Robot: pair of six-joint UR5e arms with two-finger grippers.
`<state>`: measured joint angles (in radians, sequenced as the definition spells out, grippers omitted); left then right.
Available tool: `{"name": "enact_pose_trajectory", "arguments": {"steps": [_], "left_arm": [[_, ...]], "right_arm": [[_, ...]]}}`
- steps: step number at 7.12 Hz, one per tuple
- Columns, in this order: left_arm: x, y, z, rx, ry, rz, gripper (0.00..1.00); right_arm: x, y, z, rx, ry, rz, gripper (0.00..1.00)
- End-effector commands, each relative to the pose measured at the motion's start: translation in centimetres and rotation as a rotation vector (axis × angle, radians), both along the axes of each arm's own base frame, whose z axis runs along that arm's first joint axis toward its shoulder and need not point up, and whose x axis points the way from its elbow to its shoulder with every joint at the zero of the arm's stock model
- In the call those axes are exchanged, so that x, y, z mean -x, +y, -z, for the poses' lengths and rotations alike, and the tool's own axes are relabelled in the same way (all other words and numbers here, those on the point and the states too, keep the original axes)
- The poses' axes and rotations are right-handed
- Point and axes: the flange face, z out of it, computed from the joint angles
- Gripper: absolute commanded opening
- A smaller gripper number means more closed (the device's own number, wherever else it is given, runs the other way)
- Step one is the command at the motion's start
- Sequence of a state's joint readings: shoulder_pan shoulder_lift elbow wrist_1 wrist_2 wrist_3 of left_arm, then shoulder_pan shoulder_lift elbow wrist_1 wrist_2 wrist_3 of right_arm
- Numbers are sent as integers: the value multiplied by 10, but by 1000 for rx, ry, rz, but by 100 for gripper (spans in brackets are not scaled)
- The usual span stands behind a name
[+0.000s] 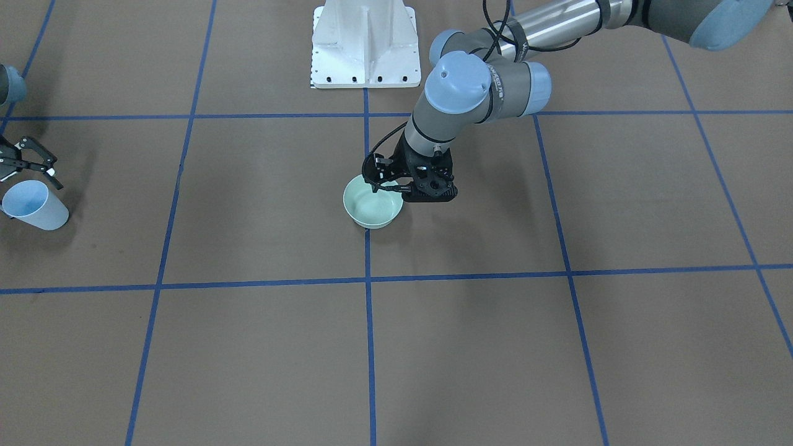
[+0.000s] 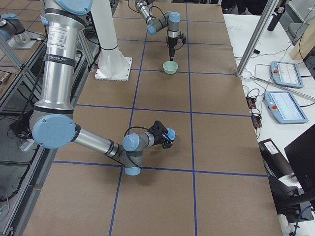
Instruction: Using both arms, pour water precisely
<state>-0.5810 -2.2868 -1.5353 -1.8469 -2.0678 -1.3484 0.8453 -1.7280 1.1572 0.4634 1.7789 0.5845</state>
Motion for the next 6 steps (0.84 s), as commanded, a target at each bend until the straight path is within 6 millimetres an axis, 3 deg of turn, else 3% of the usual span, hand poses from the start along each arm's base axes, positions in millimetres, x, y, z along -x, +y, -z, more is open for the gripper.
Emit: {"name": "enact_pose_trajectory", "arguments": {"steps": [1,2,4,5,6], "left_arm": [[1,0,0,0,0,0,100],[4,-2,2,-1,4,4,100],[12,4,-1,-5,10,2,100],[17,5,-1,-7,15,4,100],[18,4,-1,-7,16,6,100]], "right_arm": [[4,-3,0,-4,1,2,94],[3,-2,-2,-1,3,2,87],[3,-2,-1,-4,3,4,46],[5,-4,8,-18,-11,9,35],[14,-15,35,-21,-29,3,33]]}}
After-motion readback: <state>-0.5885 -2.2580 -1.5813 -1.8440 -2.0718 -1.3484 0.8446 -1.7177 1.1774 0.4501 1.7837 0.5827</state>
